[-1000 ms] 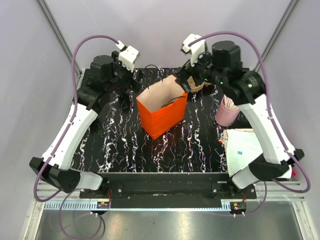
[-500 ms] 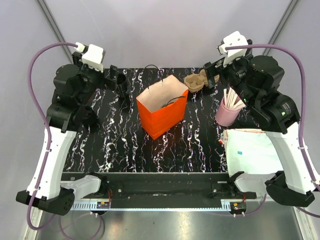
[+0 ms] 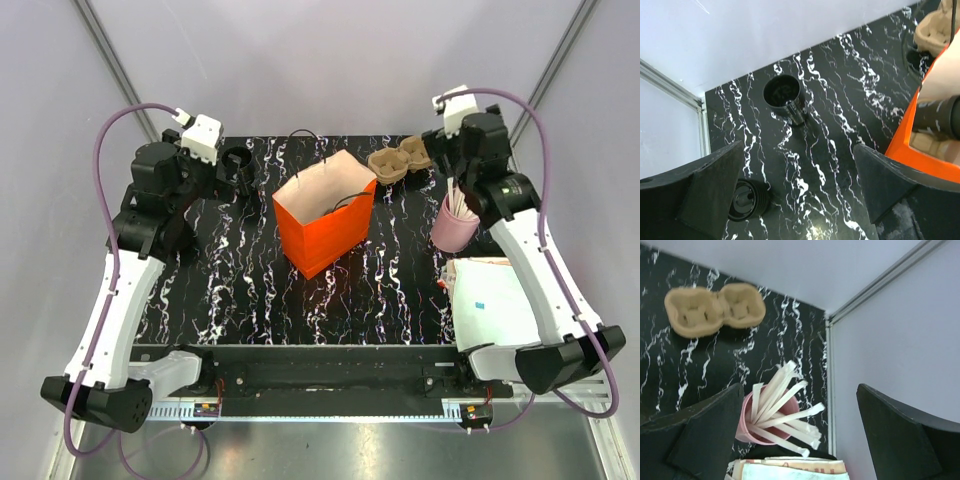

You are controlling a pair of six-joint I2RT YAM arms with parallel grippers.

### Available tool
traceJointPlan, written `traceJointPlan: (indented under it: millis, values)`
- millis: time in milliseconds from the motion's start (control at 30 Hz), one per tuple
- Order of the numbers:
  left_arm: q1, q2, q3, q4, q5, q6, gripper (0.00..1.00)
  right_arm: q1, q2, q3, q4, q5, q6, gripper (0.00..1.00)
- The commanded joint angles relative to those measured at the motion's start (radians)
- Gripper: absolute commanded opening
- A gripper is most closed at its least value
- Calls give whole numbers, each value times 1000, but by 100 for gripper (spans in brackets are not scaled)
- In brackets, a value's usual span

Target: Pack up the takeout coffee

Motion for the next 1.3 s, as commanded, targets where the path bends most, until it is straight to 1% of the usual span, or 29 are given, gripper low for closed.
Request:
traceJointPlan:
  millis: [0,67,200,233,300,333,467,733,1167,1200,1267]
  values:
    - [8,-40,-13,12,26,47,99,-28,0,-114,61,-56,7,100]
    - [7,-50,-36,15,25,58,99,-64,6,-163,81,-96,26,100]
    - [11,-69,-59,17,26,56,99,-104,48,-204,94,-162,59,99]
    - [11,-73,-62,15,30,55,99,-109,54,-221,101,-178,64,96]
    - [14,-79,-70,12,34,49,99,-115,68,-239,109,-201,75,94]
    - [14,-80,-75,9,37,46,99,-117,69,-262,121,-225,76,90]
    - [14,-85,-81,6,51,33,99,-117,69,-305,138,-285,72,85]
    - [21,-80,-81,4,74,21,99,-124,72,-416,248,-305,37,75]
    - [31,-63,-84,9,94,12,99,-166,135,-448,374,-326,26,64]
    - [33,-60,-84,7,96,10,99,-170,134,-448,380,-336,24,62]
    - [33,-57,-84,9,97,9,99,-173,137,-450,388,-340,32,55]
